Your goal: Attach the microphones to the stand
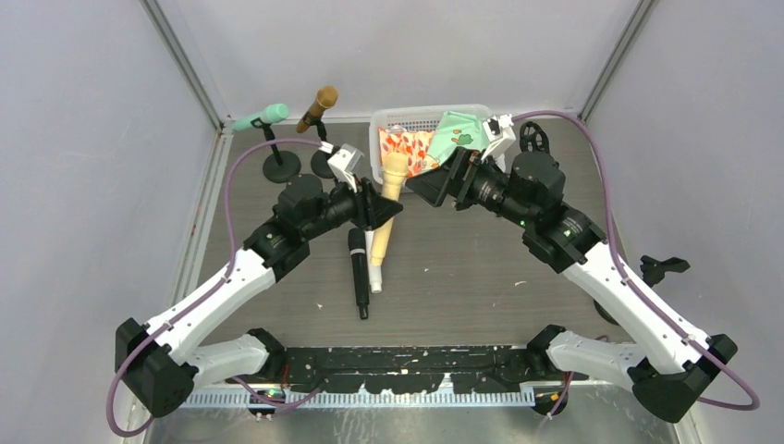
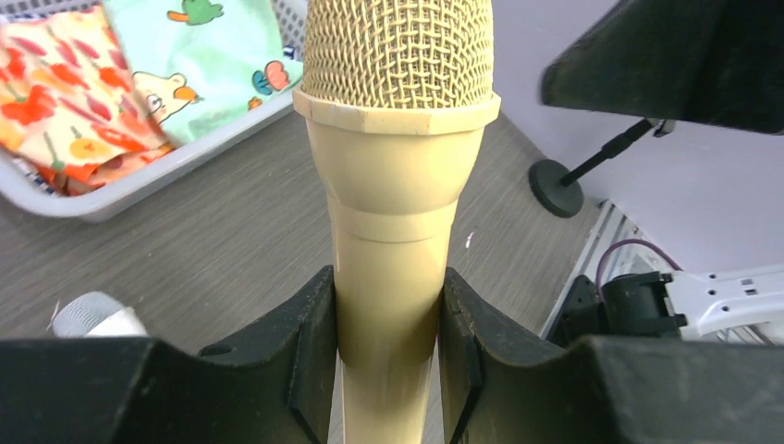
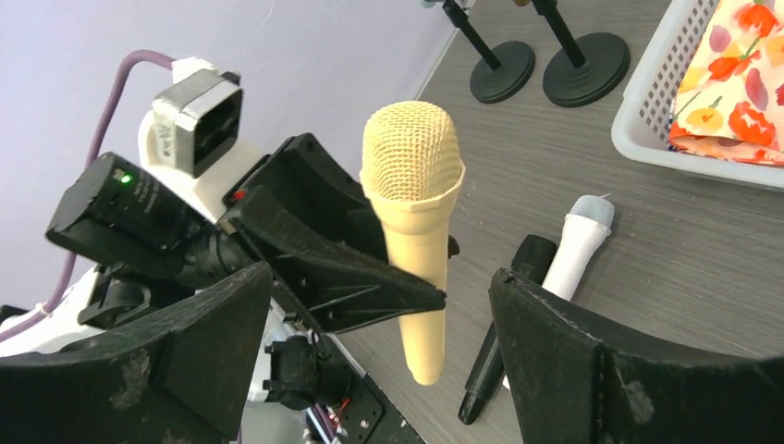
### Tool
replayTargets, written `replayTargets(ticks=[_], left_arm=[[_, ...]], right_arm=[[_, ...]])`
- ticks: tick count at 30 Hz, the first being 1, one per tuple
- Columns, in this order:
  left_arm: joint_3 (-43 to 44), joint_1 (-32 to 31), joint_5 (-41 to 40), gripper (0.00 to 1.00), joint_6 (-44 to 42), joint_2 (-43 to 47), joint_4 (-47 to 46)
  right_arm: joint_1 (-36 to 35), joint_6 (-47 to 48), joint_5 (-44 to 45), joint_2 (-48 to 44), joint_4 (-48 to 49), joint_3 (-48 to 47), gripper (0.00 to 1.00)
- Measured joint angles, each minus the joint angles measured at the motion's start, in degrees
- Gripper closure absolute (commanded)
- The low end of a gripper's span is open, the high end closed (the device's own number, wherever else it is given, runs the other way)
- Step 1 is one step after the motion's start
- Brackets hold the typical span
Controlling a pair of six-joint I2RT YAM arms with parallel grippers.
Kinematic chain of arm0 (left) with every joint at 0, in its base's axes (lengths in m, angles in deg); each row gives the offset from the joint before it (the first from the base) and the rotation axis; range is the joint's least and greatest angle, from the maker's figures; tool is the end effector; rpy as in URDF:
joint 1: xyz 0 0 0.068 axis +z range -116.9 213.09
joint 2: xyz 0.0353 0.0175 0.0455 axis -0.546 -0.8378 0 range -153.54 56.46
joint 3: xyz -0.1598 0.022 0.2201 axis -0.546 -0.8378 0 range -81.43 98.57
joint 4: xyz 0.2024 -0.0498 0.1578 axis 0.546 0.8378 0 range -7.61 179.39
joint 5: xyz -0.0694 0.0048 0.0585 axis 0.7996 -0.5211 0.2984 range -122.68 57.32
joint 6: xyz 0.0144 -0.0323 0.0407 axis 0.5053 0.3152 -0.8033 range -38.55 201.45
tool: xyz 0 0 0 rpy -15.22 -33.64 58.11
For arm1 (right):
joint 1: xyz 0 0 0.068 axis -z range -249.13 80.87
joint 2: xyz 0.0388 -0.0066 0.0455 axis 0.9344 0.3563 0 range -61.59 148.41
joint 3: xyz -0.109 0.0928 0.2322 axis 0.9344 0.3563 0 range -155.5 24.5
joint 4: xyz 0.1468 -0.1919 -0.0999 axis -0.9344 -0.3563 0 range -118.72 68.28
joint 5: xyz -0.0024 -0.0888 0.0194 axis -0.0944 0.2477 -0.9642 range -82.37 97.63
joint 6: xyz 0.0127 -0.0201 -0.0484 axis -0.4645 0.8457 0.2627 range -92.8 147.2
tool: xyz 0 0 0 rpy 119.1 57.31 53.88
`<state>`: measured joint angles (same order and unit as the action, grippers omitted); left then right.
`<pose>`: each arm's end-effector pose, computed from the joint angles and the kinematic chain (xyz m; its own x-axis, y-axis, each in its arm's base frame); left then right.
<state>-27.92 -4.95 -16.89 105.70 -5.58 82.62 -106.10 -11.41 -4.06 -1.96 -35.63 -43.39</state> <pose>0.1944 -0.1643 0.3533 -0.4398 -0.1576 -0.8841 0.6846 0.5784 -0.4437 0.1785 0.1434 0.4251 -0.5294 0.3662 -0.7653 -0.5371 0.5536 0.6365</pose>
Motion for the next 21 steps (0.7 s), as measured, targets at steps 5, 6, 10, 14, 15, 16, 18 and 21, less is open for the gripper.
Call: replayTargets(ticks=[5,6,10,14,15,16,18,21], left_arm=[[1.11,0.0,2.69,0.99,0.83,-1.01,-2.99],[1.22,-0.07,3.1,1.0,0.87,-1.18,-3.45],[1.88,-0.17,4.52,1.0,1.07,-2.21,-4.44],[2.14,-0.26,5.7,1.0,1.25,-3.39,-4.74],[2.21,-0.31,6.01,1.0,1.29,-3.69,-4.74],[2.32,-0.37,6.32,1.0,1.31,-3.98,-4.74],[2.51,-0.61,6.8,1.0,1.36,-4.39,-4.74],[2.51,-0.81,7.39,1.0,1.44,-4.68,-4.74]], right_arm=[[-1.31,-0.2,2.38,2.16,1.95,0.48,0.1],[-1.55,-0.26,2.67,2.75,2.38,0.7,0.11],[-2.23,-0.37,3.1,5.64,3.48,1.29,0.15],[-2.6,-0.26,3.1,8.26,3.74,1.29,0.23],[-2.71,-0.11,3.19,8.72,3.76,1.29,0.26],[-2.73,0.02,3.3,9.05,3.76,1.29,0.28],[-2.82,0.42,3.63,9.49,3.89,1.29,0.35],[-2.95,0.85,3.69,9.64,4.87,1.31,0.46]])
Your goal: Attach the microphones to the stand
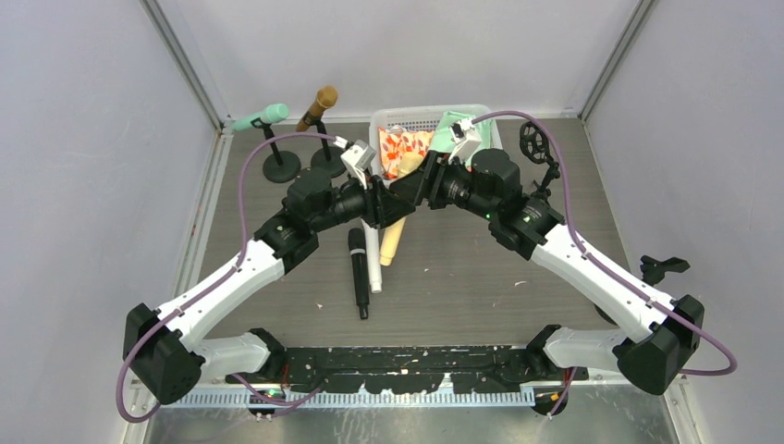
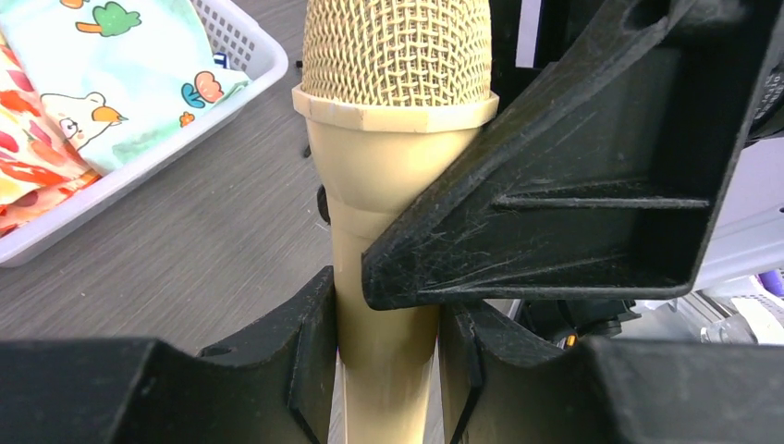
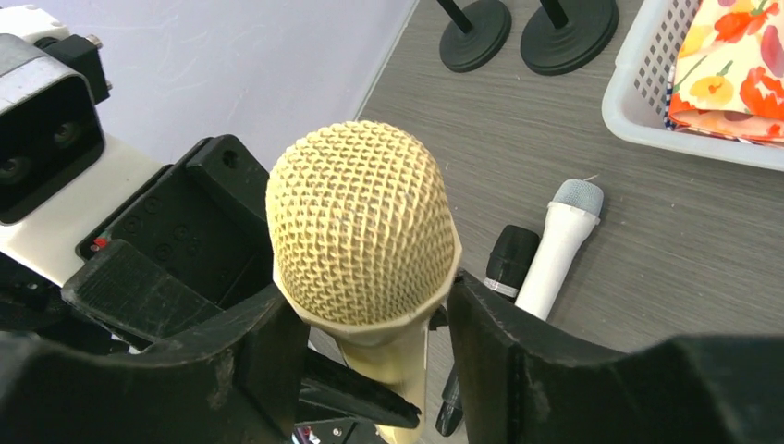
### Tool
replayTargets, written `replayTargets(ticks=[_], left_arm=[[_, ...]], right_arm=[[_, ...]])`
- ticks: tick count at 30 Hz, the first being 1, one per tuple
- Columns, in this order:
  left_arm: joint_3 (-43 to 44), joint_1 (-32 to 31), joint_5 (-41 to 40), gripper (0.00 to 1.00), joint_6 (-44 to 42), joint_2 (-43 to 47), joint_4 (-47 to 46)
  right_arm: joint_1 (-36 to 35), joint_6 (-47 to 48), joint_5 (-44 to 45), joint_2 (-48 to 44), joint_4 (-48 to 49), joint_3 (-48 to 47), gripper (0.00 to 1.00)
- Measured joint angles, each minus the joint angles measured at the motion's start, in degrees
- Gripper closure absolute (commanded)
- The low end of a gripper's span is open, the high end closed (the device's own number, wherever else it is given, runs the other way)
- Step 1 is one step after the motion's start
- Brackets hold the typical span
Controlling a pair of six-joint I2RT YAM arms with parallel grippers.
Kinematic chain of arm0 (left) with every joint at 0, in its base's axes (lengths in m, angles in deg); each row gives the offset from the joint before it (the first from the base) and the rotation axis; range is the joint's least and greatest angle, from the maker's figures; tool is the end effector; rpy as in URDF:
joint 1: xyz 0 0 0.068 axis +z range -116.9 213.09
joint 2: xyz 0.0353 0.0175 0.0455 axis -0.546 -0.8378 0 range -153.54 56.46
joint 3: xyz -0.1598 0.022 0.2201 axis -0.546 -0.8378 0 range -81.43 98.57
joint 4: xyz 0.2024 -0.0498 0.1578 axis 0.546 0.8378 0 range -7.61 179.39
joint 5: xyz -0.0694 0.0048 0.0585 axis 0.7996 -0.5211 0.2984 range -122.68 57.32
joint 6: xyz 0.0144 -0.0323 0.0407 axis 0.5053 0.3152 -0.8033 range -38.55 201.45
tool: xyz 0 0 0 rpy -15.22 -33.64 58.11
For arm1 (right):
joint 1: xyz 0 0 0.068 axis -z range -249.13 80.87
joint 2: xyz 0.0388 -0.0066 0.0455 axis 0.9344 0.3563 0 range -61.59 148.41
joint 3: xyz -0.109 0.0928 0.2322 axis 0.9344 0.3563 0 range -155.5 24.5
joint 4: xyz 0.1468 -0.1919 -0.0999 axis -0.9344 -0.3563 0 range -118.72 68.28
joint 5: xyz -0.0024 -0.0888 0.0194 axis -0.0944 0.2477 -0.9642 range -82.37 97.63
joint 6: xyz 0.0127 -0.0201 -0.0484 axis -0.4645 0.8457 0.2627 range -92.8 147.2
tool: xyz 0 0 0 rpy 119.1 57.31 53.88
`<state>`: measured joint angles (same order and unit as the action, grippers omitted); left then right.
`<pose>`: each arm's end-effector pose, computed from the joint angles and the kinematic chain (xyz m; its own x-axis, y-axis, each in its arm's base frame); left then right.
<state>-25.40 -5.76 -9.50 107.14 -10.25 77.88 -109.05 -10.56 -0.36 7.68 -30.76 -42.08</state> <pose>0.2043 -0.1825 0.3582 -0.4575 -0.1432 -0.8776 0.7581 0.4531 -0.4691 0.2125 0.1842 0.3866 -0.5762 0.3084 -0.7569 -0.4896 0.6113 0.6218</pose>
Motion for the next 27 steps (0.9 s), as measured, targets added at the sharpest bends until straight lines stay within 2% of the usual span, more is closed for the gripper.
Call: replayTargets(ticks=[2,4,7,10,15,19,22,23,27], left_arm=[[0.0,-0.07,0.39,0.99,0.09,-0.17,0.0],[0.02,-0.09,0.44,0.93,0.48,-0.33,-0.02],[0.07,-0.02,0.35,0.65,0.85,-0.57,-0.02],[0.07,-0.02,0.28,0.47,0.96,-1.05,-0.02],[0.07,-0.63,0.98,0.37,0.94,-1.95,-0.13],[0.07,-1.81,1.31,0.36,0.87,-2.47,-0.28],[0.04,-3.48,1.46,0.41,0.85,-3.23,-0.46],[0.04,-3.87,1.49,0.46,0.85,-3.52,-0.46],[0.04,-5.14,1.42,0.75,0.81,-4.79,-0.46]], right_arm=[[-0.33,0.2,-0.07,0.2,0.81,0.0,0.55],[-0.52,0.44,0.02,0.39,1.25,0.07,0.65],[-0.52,0.39,0.22,0.5,1.79,0.39,0.78],[-0.63,-0.15,1.6,0.28,2.49,1.22,0.85],[-0.85,-2.36,8.83,-1.88,2.62,3.43,0.9],[-0.81,-4.57,14.43,-5.33,2.67,4.9,0.91],[-0.76,-6.03,17.05,-7.45,3.02,4.98,0.91],[-0.79,-6.36,17.44,-7.89,3.1,4.98,0.91],[-0.79,-7.74,18.01,-8.52,3.43,5.03,0.84]])
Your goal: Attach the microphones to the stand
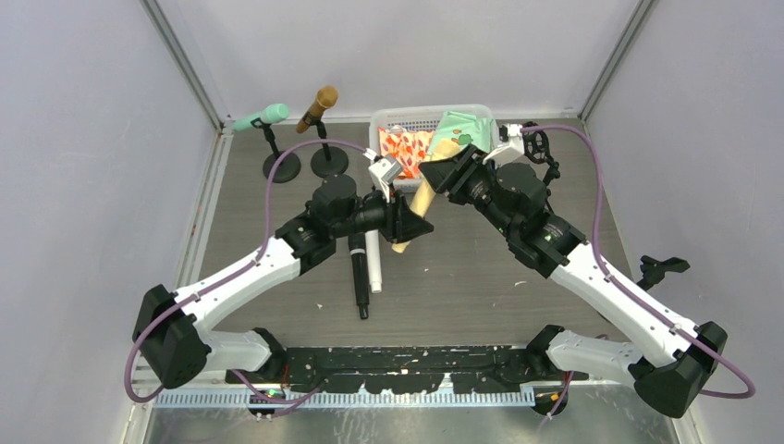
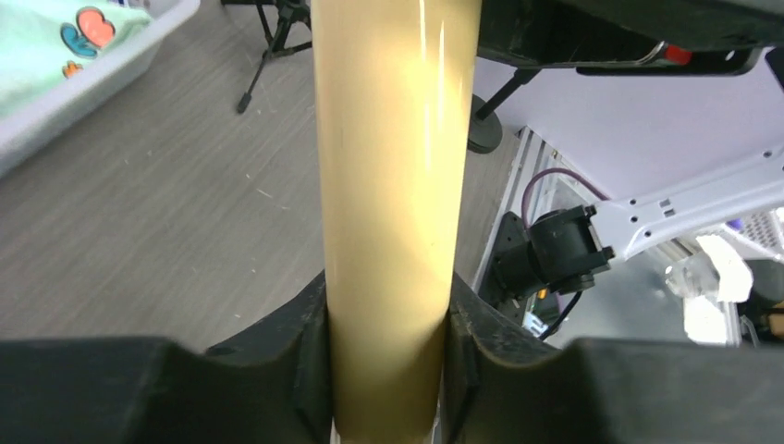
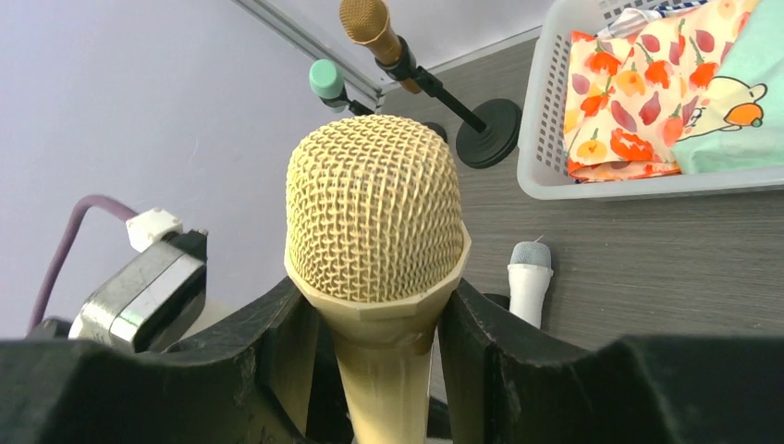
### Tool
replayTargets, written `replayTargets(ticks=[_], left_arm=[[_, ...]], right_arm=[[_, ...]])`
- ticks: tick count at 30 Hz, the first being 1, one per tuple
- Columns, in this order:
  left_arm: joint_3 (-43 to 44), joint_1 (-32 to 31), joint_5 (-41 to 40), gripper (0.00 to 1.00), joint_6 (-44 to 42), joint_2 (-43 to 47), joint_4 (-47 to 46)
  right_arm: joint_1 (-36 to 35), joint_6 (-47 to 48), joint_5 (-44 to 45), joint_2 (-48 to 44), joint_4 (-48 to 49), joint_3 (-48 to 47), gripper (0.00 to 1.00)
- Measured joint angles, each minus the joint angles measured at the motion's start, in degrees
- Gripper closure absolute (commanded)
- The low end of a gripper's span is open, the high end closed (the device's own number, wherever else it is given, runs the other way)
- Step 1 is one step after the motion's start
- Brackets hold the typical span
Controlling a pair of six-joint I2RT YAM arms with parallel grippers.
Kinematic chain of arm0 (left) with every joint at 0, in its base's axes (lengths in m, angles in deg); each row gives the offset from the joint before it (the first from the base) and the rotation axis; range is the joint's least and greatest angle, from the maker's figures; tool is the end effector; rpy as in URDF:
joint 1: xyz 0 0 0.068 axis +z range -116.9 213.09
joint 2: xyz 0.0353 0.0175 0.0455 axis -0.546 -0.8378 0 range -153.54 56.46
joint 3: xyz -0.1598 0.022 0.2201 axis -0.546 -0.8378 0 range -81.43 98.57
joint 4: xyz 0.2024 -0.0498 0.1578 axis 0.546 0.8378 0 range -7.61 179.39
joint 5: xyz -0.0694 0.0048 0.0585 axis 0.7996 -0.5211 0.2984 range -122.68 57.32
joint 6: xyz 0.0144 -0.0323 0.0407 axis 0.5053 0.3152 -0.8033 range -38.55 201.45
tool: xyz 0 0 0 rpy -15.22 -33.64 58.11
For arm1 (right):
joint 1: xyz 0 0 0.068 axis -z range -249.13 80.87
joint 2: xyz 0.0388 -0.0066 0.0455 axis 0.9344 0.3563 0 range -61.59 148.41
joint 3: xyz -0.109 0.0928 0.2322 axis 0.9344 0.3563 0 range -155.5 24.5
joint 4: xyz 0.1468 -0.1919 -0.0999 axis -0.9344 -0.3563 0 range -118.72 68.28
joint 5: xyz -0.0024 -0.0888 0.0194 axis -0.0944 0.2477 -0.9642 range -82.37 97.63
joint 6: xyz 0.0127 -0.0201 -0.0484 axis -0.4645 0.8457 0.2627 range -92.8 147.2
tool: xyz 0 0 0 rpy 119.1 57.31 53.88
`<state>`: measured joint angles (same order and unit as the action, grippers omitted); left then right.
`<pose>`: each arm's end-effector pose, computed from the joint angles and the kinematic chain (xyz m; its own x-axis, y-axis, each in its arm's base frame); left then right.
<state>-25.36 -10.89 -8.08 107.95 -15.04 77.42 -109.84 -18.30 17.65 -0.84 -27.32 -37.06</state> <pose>0.2005 -0.2141 0.3373 -0.5300 -0.0523 -0.8464 0.7704 0.3873 -0.5064 0.1889 0.1544 0.3981 -0.4087 0.5748 -0.7089 -0.3130 0.6414 0.7005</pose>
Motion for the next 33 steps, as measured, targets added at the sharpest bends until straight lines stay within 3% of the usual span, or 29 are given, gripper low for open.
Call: replayTargets(ticks=[2,4,7,11,14,17,20,27,30,33], left_arm=[[-0.02,-0.37,0.39,0.86,-0.63,-0.28,-0.46],[-0.02,-0.66,-0.04,0.96,-0.24,-0.48,-0.35],[-0.02,-0.66,-0.11,1.0,-0.24,-0.74,-0.37],[-0.02,-0.66,-0.59,1.0,-0.22,-1.2,-0.35],[0.0,-0.63,-0.98,1.0,-0.2,-1.55,-0.37],[-0.02,-0.66,-1.03,1.0,-0.15,-1.88,-0.37],[0.0,-0.66,-0.98,0.96,-0.15,-2.01,-0.59],[0.2,-0.96,-0.98,0.39,0.76,-2.97,-2.78],[1.03,-1.33,-2.84,0.26,1.88,-4.11,-3.5],[3.04,-1.97,-6.32,0.22,3.45,-6.32,-5.38]], right_arm=[[0.04,-0.26,0.39,0.0,0.0,0.37,0.76],[0.11,-0.35,0.52,-0.11,-0.04,0.63,0.6],[0.13,-0.04,0.63,-0.13,-0.02,0.92,0.42],[0.15,1.27,0.39,-0.17,-0.11,1.31,0.34],[0.17,2.05,-0.48,-0.17,-0.2,1.4,0.34],[0.17,2.47,-1.53,-0.13,-0.24,1.4,0.41],[0.24,3.08,-1.49,-0.09,-0.74,1.4,0.64],[0.33,4.87,3.5,-2.19,-2.62,1.99,0.92],[0.44,8.52,10.1,-6.14,-5.11,2.1,0.96],[0.72,13.7,19.26,-11.72,-6.99,2.08,0.98]])
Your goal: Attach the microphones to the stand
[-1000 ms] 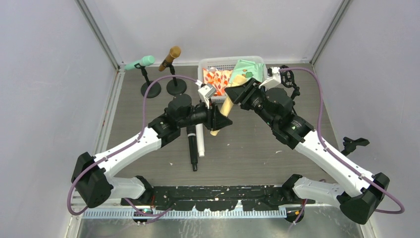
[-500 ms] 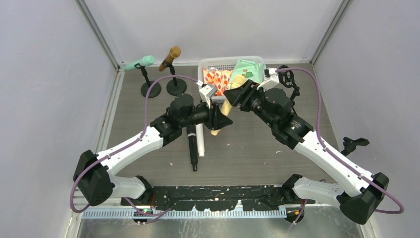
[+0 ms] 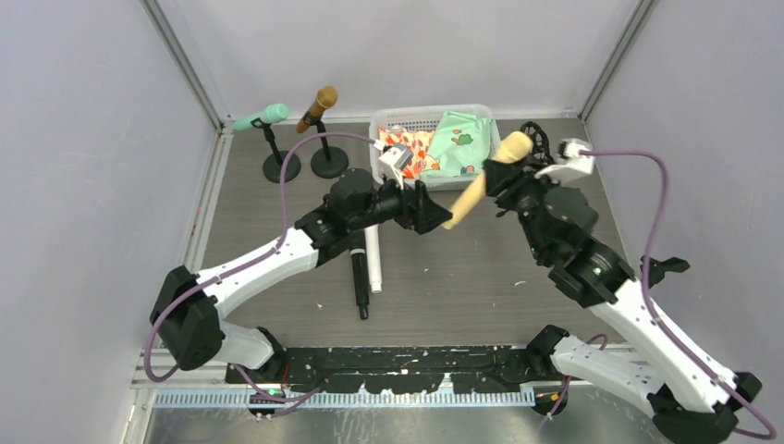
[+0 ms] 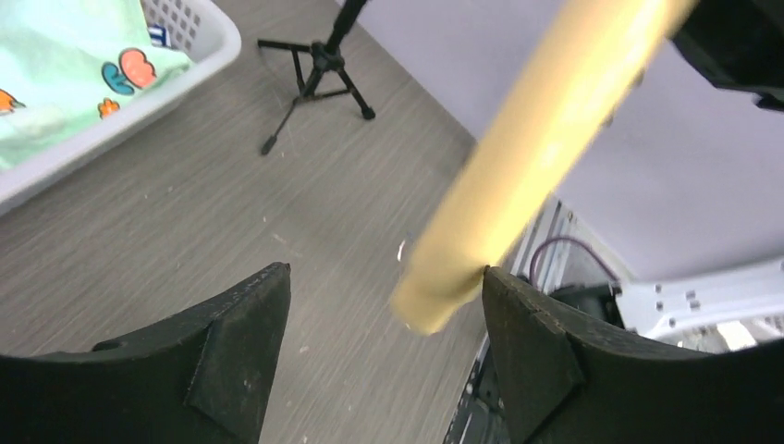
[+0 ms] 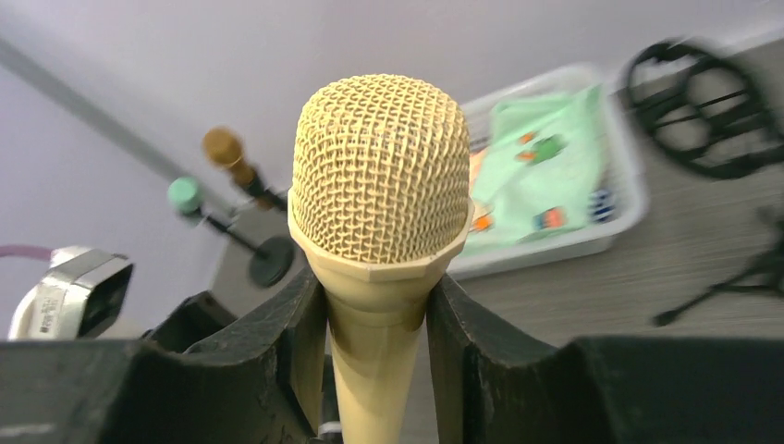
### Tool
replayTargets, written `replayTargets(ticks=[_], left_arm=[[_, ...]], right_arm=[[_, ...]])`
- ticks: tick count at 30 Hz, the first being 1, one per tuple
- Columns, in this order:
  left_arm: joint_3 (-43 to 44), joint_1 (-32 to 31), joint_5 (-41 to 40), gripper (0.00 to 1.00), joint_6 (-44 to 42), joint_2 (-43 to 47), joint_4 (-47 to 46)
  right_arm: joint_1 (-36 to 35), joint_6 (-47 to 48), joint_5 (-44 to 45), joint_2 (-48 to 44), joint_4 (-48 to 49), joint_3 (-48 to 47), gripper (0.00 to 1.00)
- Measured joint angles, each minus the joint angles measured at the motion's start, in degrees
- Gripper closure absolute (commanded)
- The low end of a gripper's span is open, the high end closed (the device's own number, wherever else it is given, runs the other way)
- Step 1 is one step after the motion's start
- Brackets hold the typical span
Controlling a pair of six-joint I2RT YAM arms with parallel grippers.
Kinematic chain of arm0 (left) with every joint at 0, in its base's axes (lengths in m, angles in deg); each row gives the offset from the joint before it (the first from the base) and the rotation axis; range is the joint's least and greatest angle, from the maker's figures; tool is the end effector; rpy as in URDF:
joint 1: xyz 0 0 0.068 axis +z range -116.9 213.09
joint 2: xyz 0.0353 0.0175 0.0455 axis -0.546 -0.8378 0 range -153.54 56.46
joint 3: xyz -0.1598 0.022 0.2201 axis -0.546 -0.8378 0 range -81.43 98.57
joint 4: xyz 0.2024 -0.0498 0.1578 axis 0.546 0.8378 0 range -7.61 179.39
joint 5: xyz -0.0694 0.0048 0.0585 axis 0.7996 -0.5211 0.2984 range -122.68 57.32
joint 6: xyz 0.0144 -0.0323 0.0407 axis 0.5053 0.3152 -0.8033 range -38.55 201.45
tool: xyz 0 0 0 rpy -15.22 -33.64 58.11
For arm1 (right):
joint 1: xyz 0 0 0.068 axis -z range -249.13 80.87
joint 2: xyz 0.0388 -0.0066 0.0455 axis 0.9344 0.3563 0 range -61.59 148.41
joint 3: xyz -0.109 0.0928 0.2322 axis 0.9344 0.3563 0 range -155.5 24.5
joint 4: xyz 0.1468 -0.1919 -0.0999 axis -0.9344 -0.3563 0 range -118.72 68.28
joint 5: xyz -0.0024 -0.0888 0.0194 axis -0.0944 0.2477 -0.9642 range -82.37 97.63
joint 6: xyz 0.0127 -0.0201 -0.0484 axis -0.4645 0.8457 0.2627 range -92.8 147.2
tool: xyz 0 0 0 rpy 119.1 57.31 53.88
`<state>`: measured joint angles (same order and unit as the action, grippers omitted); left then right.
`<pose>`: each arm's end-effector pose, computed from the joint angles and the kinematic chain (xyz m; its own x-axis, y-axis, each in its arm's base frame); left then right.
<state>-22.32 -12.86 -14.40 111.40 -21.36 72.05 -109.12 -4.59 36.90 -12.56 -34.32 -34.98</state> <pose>0.2161 -0.2393 0.3342 -0.5361 -0.1276 -0.8345 0.7278 0.4309 -0.5335 0.1506 0.1037 0.4123 -0.1225 0.4969 -0.8591 -0.1432 0.8478 0.5107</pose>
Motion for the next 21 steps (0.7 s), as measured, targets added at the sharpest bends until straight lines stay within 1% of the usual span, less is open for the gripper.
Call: replayTargets(ticks=[5,10,14,21], left_arm=[[5.42,-1.38,-6.86,0.13,3.67,-5.6,-3.48],[14.97,-1.84,-12.52,0.08,8.5,-16.35,-7.26],[23.93,-2.03,-15.28,0.01,11.52,-25.79,-8.2],[41.44,-3.39,-17.42,0.0,15.28,-40.83,-7.74]], right_arm=[[0.0,8.68,14.32,-7.76,-4.81,-1.79,0.98],[0.04,15.61,24.35,-13.55,-7.72,-4.76,0.98],[0.07,18.99,28.59,-17.59,-9.49,-7.96,0.98],[0.09,21.42,31.3,-20.7,-13.18,-11.89,0.98]])
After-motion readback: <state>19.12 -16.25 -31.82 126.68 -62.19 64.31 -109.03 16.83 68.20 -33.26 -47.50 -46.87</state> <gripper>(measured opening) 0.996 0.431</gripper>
